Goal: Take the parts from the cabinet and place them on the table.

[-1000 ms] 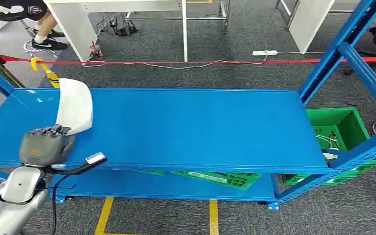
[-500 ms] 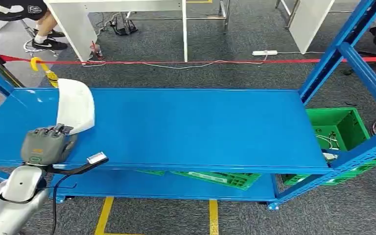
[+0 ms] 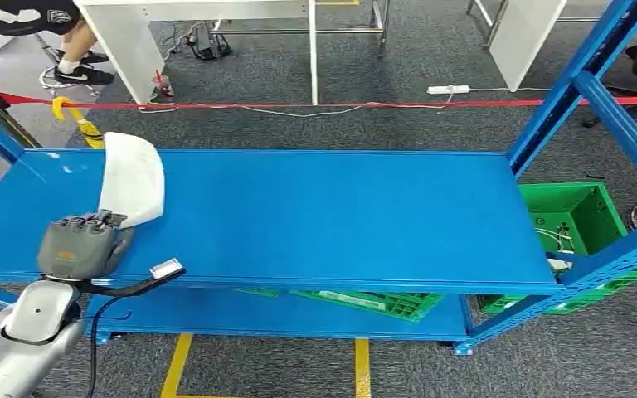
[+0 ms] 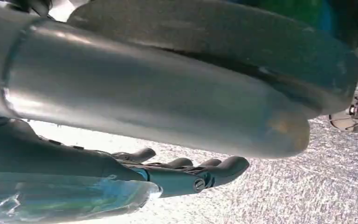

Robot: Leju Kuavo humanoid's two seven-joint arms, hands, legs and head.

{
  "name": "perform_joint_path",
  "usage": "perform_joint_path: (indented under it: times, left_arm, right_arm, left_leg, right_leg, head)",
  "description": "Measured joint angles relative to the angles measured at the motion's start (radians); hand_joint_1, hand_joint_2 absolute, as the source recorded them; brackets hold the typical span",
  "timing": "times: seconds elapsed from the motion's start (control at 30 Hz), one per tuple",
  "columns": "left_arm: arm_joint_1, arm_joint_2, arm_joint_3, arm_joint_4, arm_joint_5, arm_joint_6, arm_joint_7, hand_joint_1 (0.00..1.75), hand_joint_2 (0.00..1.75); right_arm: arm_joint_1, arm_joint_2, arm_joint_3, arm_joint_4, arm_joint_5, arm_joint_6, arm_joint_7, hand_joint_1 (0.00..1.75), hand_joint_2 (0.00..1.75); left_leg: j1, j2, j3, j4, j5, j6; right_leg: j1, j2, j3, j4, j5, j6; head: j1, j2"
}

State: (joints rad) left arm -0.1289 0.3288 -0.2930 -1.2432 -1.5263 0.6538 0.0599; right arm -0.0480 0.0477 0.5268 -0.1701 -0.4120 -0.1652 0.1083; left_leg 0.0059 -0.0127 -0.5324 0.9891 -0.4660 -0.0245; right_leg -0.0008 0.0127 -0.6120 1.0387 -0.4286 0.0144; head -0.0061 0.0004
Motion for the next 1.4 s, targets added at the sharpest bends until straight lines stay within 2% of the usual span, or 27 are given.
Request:
perform_joint_path:
  times: [0.1,0.13,0.2,0.3,0.33,0.37,0.43,0.47,0.5,0.53,0.63,0.67,0.7,0.77,0.8,0.83,0.9,0.97,1.0,1.03,1.07,1.13,1.17,1.23,1.3,1.33,1.4]
  left_arm:
    - [-0.001,0.003,-0.002,0.0,-0.001,0.0,0.001,1.75,1.75]
    - [-0.003,0.003,-0.002,0.0,-0.001,0.0,0.001,1.75,1.75]
    - [-0.007,0.003,-0.003,-0.001,-0.001,0.0,0.001,1.75,1.75]
    - [-0.006,0.003,-0.006,-0.001,-0.001,-0.001,0.001,1.75,1.75]
    - [-0.005,0.002,-0.008,-0.001,-0.001,-0.001,0.001,1.75,1.75]
    - [-0.005,0.002,-0.01,-0.001,-0.001,-0.001,0.001,1.75,1.75]
    - [-0.006,0.002,-0.014,-0.001,-0.001,-0.001,0.001,1.75,1.75]
    - [-0.006,0.002,-0.016,-0.001,-0.001,-0.002,0.001,1.75,1.75]
    - [-0.007,0.005,-0.016,-0.001,-0.001,-0.002,0.001,1.75,1.75]
    - [-0.009,0.005,-0.018,-0.001,-0.001,-0.003,0.001,1.75,1.75]
    - [-0.009,0.005,-0.02,-0.001,-0.001,-0.003,0.002,1.75,1.75]
    - [-0.01,0.005,-0.021,-0.002,-0.001,-0.003,0.002,1.75,1.75]
    - [-0.009,0.005,-0.021,-0.002,-0.001,-0.003,0.002,1.75,1.75]
    - [-0.011,0.005,-0.021,-0.001,-0.001,-0.003,0.004,1.75,1.75]
    - [-0.011,0.005,-0.022,-0.001,-0.001,-0.003,0.004,1.75,1.75]
    - [-0.009,0.005,-0.024,-0.001,-0.001,-0.003,0.004,1.75,1.75]
    - [-0.009,0.005,-0.026,-0.001,-0.001,-0.003,0.004,1.75,1.75]
    - [-0.012,0.005,-0.025,-0.002,-0.001,-0.003,0.004,1.75,1.75]
    - [-0.015,0.005,-0.025,-0.002,-0.001,-0.003,0.004,1.75,1.75]
    - [-0.018,0.005,-0.025,-0.002,-0.001,-0.003,0.004,1.75,1.75]
    - [-0.018,0.006,-0.025,-0.002,-0.001,-0.002,0.004,1.75,1.75]
    - [-0.016,0.006,-0.025,-0.002,-0.001,-0.003,0.004,1.75,1.75]
    - [-0.017,0.005,-0.026,-0.002,-0.001,-0.003,0.004,1.75,1.75]
    - [-0.017,0.005,-0.026,-0.003,-0.001,-0.003,0.004,1.75,1.75]
    - [-0.016,0.005,-0.027,-0.003,-0.001,-0.004,0.004,1.75,1.75]
    - [-0.014,0.005,-0.027,-0.003,-0.001,-0.004,0.004,1.75,1.75]
    - [-0.01,0.005,-0.027,-0.003,-0.001,-0.005,0.004,1.75,1.75]
  right_arm:
    - [0.0,0.0,0.0,0.0,0.0,0.0,0.0,0.0,0.0]
    - [0.0,0.0,0.0,0.0,0.0,0.0,0.0,0.0,0.0]
    - [-0.001,0.0,0.001,0.0,0.0,-0.001,0.0,0.0,0.0]
    - [-0.001,-0.001,0.002,0.0,0.0,-0.001,0.0,0.0,0.0]
    - [-0.001,-0.001,0.002,0.0,0.0,-0.002,0.0,0.0,0.0]
    - [-0.001,-0.001,0.002,0.0,0.0,-0.002,0.0,0.0,0.0]
    - [-0.001,-0.002,0.002,0.0,0.0,0.0,0.0,0.0,0.0]
    - [-0.002,-0.002,0.002,0.0,0.0,0.009,0.0,0.0,0.0]
    - [-0.005,0.0,0.004,0.0,0.001,0.015,0.0,0.0,0.0]
    - [-0.005,-0.001,0.006,-0.001,0.001,0.016,0.0,0.0,0.0]
    - [-0.004,-0.001,0.007,-0.001,0.0,0.027,-0.001,0.0,0.0]
    - [-0.003,-0.002,0.007,-0.001,0.0,0.03,0.001,0.0,0.0]
    - [-0.003,-0.002,0.007,-0.001,0.0,0.035,0.001,0.0,0.0]
    - [-0.005,-0.003,0.007,-0.002,-0.002,0.039,0.001,0.0,0.0]
    - [-0.004,-0.003,0.007,-0.002,-0.002,0.04,0.001,0.0,0.0]
    - [-0.004,-0.003,0.007,-0.001,-0.002,0.04,0.001,0.0,0.0]
    - [-0.003,-0.003,0.007,-0.001,-0.002,0.041,0.001,0.0,0.0]
    - [-0.005,-0.003,0.007,-0.002,-0.002,0.042,0.001,0.0,0.0]
    - [-0.005,-0.003,0.007,-0.002,-0.002,0.042,0.001,0.0,0.0]
    - [-0.005,-0.003,0.007,-0.002,-0.002,0.042,0.001,0.0,0.0]
    - [-0.005,-0.003,0.007,-0.002,-0.002,0.042,0.001,0.0,0.0]
    - [-0.002,-0.003,0.007,-0.002,-0.003,0.043,0.001,0.0,0.0]
    - [0.001,-0.006,0.007,-0.001,-0.003,0.043,0.001,0.0,0.0]
    - [0.0,-0.006,0.007,-0.001,-0.003,0.045,-0.001,0.0,0.0]
    - [-0.001,-0.008,0.007,-0.001,-0.003,0.045,0.0,0.0,0.0]
    - [-0.001,-0.008,0.007,-0.001,-0.003,0.045,0.0,0.0,0.0]
    - [-0.002,-0.008,0.007,-0.001,-0.004,0.045,0.0,0.0,0.0]
  left_leg:
    - [-0.005,0.0,-0.001,0.0,0.009,0.011]
    - [0.003,0.001,0.001,-0.018,0.021,0.016]
    - [0.012,0.007,0.003,-0.031,0.034,0.022]
    - [0.015,0.011,-0.004,-0.03,0.035,0.02]
    - [0.018,0.011,-0.005,-0.029,0.036,0.018]
    - [0.021,0.011,-0.006,-0.028,0.037,0.016]
    - [0.031,0.011,-0.007,-0.022,0.035,0.005]
    - [0.035,0.011,-0.008,-0.015,0.032,-0.005]
    - [0.029,0.01,-0.016,-0.013,0.032,-0.017]
    - [0.027,0.009,-0.021,-0.006,0.035,-0.024]
    - [0.031,0.007,-0.027,-0.005,0.047,-0.04]
    - [0.034,0.009,-0.032,0.001,0.032,-0.043]
    - [0.032,0.01,-0.047,0.032,-0.006,-0.042]
    - [0.026,0.01,-0.11,0.19,-0.106,-0.041]
    - [0.024,0.01,-0.138,0.268,-0.141,-0.039]
    - [0.022,0.01,-0.148,0.311,-0.151,-0.036]
    - [0.018,0.01,-0.111,0.273,-0.102,-0.026]
    - [0.011,0.01,-0.007,0.116,-0.034,-0.012]
    - [0.008,0.01,0.042,0.045,-0.046,-0.007]
    - [0.004,0.009,0.061,0.0,-0.055,-0.006]
    - [0.002,0.009,0.05,0.001,-0.052,-0.005]
    - [-0.002,0.01,0.041,0.0,-0.038,0.009]
    - [0.006,0.012,0.033,-0.007,-0.021,0.018]
    - [0.005,0.012,0.011,-0.007,-0.001,0.031]
    - [0.004,0.013,-0.017,-0.006,0.021,0.033]
    - [0.003,0.012,-0.032,-0.005,0.032,0.033]
    - [0.002,0.012,-0.059,-0.004,0.053,0.031]
  right_leg:
    - [-0.004,0.0,0.003,-0.009,0.011,0.013]
    - [0.003,0.002,0.004,-0.012,0.014,0.018]
    - [0.002,-0.002,-0.021,0.032,-0.039,0.028]
    - [-0.009,-0.003,-0.107,0.258,-0.146,0.043]
    - [-0.012,-0.003,-0.114,0.282,-0.144,0.049]
    - [-0.014,-0.004,-0.097,0.26,-0.121,0.054]
    - [-0.022,-0.006,-0.012,0.11,-0.041,0.064]
    - [-0.029,-0.008,0.034,0.022,-0.023,0.073]
    - [-0.018,-0.001,0.061,0.007,-0.044,0.075]
    - [-0.02,0.003,0.048,0.007,-0.038,0.053]
    - [-0.018,0.004,0.032,0.015,-0.036,0.027]
    - [-0.021,0.002,0.028,0.013,-0.031,0.013]
    - [-0.019,0.002,0.021,0.013,-0.025,0.004]
    - [-0.014,0.0,-0.001,0.013,-0.013,-0.014]
    - [-0.01,-0.002,-0.012,0.013,-0.005,-0.017]
    - [-0.006,-0.002,-0.022,0.013,0.002,-0.019]
    - [-0.002,-0.002,-0.041,0.013,0.018,-0.019]
    - [-0.001,-0.002,-0.058,0.013,0.037,-0.015]
    - [0.001,-0.001,-0.064,0.014,0.045,-0.01]
    - [0.005,0.0,-0.07,0.015,0.053,-0.004]
    - [0.005,-0.001,-0.071,0.01,0.065,0.003]
    - [0.001,-0.002,-0.069,-0.006,0.086,0.016]
    - [-0.001,-0.002,-0.076,-0.004,0.084,0.022]
    - [-0.001,-0.004,-0.103,0.068,-0.027,0.031]
    - [-0.001,-0.004,-0.134,0.221,-0.13,0.036]
    - [-0.001,-0.004,-0.14,0.28,-0.145,0.038]
    - [-0.001,-0.004,-0.098,0.279,-0.099,0.036]
  head:
    - [-0.001,0.0]
    - [-0.001,0.0]
    - [0.009,0.0]
    - [0.012,0.0]
    - [0.011,0.0]
    - [0.011,0.0]
    - [0.011,0.0]
    - [0.013,0.0]
    - [0.019,0.0]
    - [0.021,0.0]
    - [0.016,0.0]
    - [0.015,0.0]
    - [0.013,0.0]
    - [0.011,0.0]
    - [0.011,0.0]
    - [0.011,0.0]
    - [0.011,0.0]
    - [0.011,0.0]
    - [0.01,0.0]
    - [0.013,0.0]
    - [0.013,0.0]
    - [0.013,0.0]
    - [0.011,0.0]
    - [0.016,0.0]
    - [0.015,0.0]
    - [0.016,0.0]
    - [0.016,0.0]
